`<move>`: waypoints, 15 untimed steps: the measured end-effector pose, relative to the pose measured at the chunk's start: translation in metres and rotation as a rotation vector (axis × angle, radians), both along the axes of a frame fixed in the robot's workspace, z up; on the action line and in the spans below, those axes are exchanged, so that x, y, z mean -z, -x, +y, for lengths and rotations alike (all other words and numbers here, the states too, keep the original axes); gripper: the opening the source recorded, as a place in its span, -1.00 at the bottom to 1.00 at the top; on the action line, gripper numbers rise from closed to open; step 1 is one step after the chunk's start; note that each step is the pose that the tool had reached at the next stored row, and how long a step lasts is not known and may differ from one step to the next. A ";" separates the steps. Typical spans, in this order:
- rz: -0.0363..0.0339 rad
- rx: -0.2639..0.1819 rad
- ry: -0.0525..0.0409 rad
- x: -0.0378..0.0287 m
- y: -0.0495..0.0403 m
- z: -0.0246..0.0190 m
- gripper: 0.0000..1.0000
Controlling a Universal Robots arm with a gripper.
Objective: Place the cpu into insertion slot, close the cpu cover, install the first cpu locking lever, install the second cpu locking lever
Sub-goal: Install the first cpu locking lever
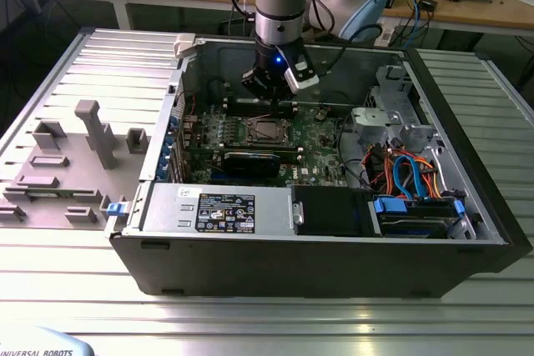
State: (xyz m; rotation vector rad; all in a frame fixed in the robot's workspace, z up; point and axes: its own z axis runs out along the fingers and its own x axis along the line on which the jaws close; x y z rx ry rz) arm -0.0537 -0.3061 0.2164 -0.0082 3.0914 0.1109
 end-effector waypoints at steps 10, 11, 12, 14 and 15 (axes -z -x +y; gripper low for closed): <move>0.0002 0.021 0.0000 0.0088 -0.0029 0.0000 -0.79; 0.0002 0.023 0.0001 0.0093 -0.0031 -0.0001 -0.79; 0.0002 0.024 0.0001 0.0098 -0.0032 0.0000 -0.79; 0.0003 0.025 0.0001 0.0107 -0.0034 0.0000 -0.79; 0.0003 0.026 0.0001 0.0114 -0.0035 -0.0001 -0.79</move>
